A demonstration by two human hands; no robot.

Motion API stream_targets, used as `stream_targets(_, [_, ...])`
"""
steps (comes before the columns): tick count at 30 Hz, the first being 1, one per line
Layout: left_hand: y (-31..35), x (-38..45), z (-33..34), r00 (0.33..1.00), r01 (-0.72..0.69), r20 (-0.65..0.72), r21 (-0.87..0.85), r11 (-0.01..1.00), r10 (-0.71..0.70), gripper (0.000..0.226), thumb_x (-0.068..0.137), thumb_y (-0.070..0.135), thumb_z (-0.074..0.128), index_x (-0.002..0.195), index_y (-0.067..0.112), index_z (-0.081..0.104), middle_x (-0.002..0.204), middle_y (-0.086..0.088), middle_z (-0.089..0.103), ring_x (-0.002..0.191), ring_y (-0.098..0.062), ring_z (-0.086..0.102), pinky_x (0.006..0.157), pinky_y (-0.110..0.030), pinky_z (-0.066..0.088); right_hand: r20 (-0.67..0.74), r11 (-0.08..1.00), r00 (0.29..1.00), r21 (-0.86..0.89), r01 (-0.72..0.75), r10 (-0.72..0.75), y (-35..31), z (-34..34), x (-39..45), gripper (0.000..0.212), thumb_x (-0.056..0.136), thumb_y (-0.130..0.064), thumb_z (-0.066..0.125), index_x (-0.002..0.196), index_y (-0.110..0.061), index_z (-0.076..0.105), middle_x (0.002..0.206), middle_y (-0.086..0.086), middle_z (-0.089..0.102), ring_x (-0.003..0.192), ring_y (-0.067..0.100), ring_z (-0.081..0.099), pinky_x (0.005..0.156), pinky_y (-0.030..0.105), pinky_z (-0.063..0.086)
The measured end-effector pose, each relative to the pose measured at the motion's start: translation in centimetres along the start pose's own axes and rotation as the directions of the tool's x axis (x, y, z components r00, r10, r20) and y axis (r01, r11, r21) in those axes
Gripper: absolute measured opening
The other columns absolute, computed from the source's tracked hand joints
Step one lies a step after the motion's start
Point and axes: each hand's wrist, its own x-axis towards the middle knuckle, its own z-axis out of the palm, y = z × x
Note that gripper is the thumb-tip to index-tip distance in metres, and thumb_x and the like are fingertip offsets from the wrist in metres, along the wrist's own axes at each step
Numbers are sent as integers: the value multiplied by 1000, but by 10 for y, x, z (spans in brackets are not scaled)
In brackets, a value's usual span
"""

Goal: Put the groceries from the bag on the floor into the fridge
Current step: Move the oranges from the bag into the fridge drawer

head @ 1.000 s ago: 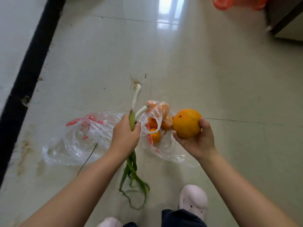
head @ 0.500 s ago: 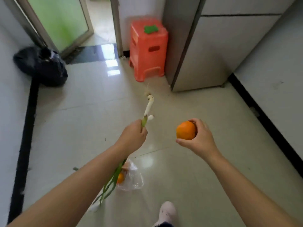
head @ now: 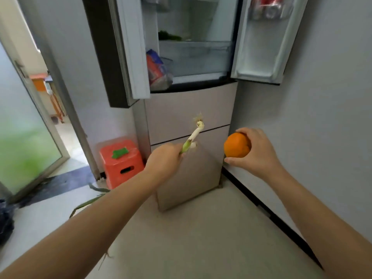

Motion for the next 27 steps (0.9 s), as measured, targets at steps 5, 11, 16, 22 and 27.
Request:
stream_targets(5, [53, 113, -21, 985, -21, -173, 60, 998, 31, 31, 99, 23, 41, 123, 11, 56, 106, -12, 63, 97, -28, 59, 75, -34, 43, -77, 997, 994, 12, 74, -73, 33, -57, 104, 74, 64, -22, 82, 128, -18, 43, 133, 8, 41, 112, 20, 43, 85, 27, 36])
stream_targets(11, [69, 256, -39, 940, 65, -341, 153, 986, -9, 28, 100, 22, 41, 118, 8, 57, 101, -11, 61, 92, -27, 58, 73, -35, 44, -108, 984, 979, 19, 177, -174, 64, -68, 240, 75, 64, -22, 82, 127, -18, 43, 131, 7, 42, 106, 16, 39, 85, 27, 35])
stream_targets(16, [66, 381, -62, 929, 161, -360, 202, 966, -79, 25, 99, 12, 43, 116, 3, 59, 108, -14, 62, 88, -28, 57, 67, -31, 39, -143, 971, 962, 30, 239, -232, 73, -66, 366, 73, 66, -22, 81, 128, -17, 42, 132, 8, 42, 102, 11, 36, 83, 27, 35])
stream_targets(22, [71, 519, -81, 919, 210, -393, 390, 897, -44, 34, 95, -2, 40, 126, -1, 54, 120, -16, 60, 111, -32, 57, 81, -37, 49, -166, 953, 942, 36, 301, -292, 90, -68, 498, 72, 66, -20, 81, 128, -18, 43, 132, 7, 43, 102, 11, 36, 83, 26, 34])
stream_targets(27, [47, 625, -84, 926, 156, -368, 576, 802, 85, 33, 96, 3, 39, 126, 2, 50, 125, -16, 57, 117, -33, 52, 89, -40, 46, -154, 931, 922, 29, 364, -356, 112, -58, 606, 74, 67, -23, 80, 129, -17, 42, 135, 9, 41, 115, 22, 44, 86, 27, 34])
